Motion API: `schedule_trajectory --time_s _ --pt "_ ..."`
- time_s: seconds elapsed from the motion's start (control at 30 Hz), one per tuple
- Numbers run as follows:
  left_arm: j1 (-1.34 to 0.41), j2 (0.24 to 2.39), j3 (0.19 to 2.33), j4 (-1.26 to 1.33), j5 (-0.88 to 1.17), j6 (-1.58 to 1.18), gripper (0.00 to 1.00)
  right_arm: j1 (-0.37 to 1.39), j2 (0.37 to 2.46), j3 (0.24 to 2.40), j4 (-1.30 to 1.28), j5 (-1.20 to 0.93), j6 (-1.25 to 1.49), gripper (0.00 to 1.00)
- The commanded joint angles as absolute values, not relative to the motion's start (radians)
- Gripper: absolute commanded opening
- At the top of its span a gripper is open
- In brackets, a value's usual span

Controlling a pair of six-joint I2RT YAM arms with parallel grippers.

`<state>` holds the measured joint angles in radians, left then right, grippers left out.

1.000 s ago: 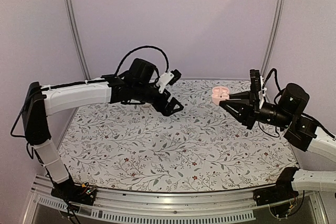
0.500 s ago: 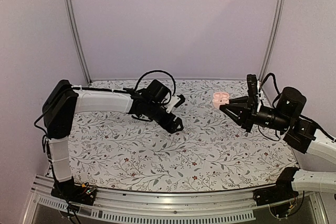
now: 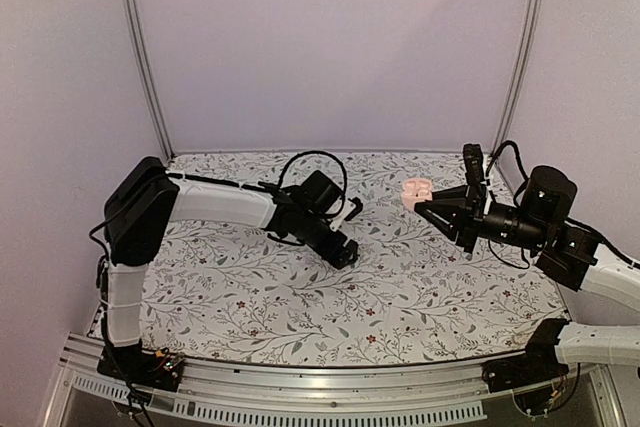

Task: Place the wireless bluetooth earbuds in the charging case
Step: Pick up the left earbud from the center of the board.

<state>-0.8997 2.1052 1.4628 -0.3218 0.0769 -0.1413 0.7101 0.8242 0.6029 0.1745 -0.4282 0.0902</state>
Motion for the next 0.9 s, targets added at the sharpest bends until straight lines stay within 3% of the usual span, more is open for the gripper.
schedule_trajectory --time_s 0.0,0.87 --pt "-0.907 2.140 1.490 -0.336 0.018 -0.115 0.97 0.701 0.819 0.624 0.161 -0.416 0.086 0.00" --pt "-0.843 2.369 1.784 -0.449 -0.234 -0.087 0.96 0.694 0.819 0.629 0.151 -0.424 0.072 0.00"
